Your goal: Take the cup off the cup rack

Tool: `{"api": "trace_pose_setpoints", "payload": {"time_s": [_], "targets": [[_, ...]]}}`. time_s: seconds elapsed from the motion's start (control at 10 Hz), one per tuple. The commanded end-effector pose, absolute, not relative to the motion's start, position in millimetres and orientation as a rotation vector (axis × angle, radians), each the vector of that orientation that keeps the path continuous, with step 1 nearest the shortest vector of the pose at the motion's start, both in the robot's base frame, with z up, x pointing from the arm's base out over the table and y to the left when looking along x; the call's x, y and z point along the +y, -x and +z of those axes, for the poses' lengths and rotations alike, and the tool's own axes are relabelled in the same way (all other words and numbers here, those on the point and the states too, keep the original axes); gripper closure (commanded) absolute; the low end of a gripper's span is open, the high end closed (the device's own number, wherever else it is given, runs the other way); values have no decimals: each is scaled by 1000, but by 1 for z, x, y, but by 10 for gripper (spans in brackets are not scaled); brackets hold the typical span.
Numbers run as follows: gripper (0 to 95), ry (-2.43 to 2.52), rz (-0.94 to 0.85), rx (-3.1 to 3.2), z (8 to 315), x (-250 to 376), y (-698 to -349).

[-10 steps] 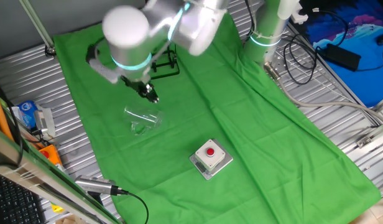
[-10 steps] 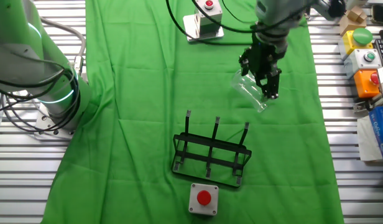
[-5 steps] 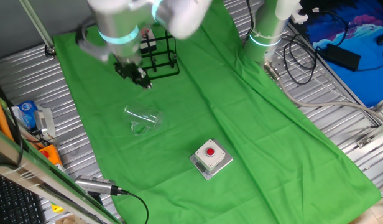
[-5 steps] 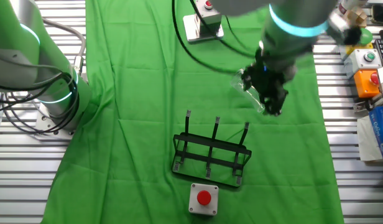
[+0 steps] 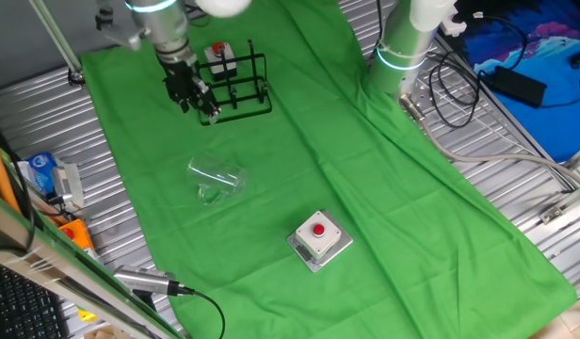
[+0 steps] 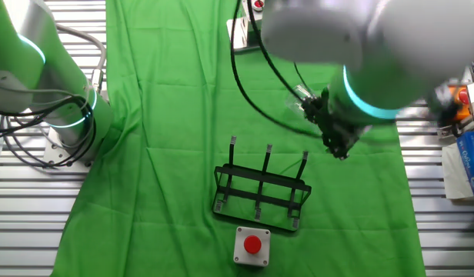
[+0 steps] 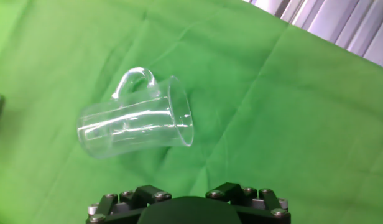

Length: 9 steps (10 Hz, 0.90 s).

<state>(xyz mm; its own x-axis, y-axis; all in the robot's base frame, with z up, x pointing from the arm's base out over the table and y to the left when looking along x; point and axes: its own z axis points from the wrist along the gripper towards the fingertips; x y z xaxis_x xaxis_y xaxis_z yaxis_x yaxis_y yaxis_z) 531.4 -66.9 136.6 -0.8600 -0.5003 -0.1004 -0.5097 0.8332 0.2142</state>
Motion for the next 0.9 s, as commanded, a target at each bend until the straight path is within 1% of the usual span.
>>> {"api": "trace_pose_setpoints", "payload": {"time_s": [0.1,0.4,0.7,0.9], "targets": [[190,900,229,3006,142,-67,-531],[190,1025,163,3013,155,-66,-530],[190,1069,184,3028,169,-66,-524],[190,1072,195,3035,176,-72,-509]]}}
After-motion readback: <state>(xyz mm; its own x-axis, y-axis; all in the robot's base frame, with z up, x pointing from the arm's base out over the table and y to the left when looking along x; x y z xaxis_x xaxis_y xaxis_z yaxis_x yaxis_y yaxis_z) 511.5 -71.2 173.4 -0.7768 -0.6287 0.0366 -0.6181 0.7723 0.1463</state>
